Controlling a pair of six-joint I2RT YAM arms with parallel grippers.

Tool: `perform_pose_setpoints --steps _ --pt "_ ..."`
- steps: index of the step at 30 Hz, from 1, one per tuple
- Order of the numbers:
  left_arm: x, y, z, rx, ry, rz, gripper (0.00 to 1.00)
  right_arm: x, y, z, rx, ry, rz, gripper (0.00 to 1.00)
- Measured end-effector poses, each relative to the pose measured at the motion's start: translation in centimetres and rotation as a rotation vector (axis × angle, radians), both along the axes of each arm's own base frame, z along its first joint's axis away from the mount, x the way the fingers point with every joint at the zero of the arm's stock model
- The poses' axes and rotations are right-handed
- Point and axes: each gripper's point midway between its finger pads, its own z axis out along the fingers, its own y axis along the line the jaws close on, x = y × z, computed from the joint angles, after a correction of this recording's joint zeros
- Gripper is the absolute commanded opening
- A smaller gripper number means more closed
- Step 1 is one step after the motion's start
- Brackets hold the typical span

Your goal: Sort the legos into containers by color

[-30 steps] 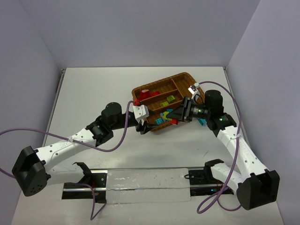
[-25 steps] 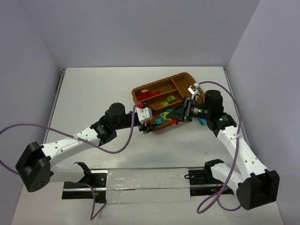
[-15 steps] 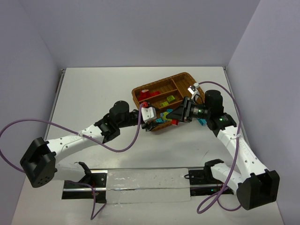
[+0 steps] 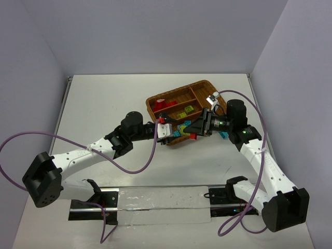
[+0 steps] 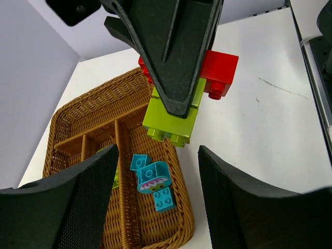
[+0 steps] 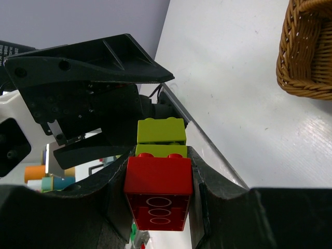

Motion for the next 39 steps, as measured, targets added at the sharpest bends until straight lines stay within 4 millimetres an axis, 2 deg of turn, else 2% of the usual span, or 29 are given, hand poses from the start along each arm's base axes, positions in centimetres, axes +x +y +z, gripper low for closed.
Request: perform_pose_setpoints --steps 21,30,35,37,39 --pt "-1.9 -0.7 0.2 0.002 -0.018 -0.132 0.63 -0.3 0.4 0.0 0.024 0.010 0.050 0.00" --pt "-1.8 -1.3 0.3 0.002 -0.008 -0.144 0.56 -0.3 0.4 0.1 0.026 0.007 0.054 0.00" --pt "-1.6 -1.5 0.4 0.000 -0.001 -0.142 0.45 -0.4 0.4 0.0 0.026 0.008 0.056 0.00" --pt "-1.5 -1.5 0.4 -0.002 0.004 -0.140 0.31 -0.4 0.4 -0.1 0.025 0.006 0.059 0.00" --pt "-1.5 -1.5 0.4 -0.002 0.011 -0.138 0.13 -0.4 0.4 -0.1 0.022 -0.001 0.061 0.00"
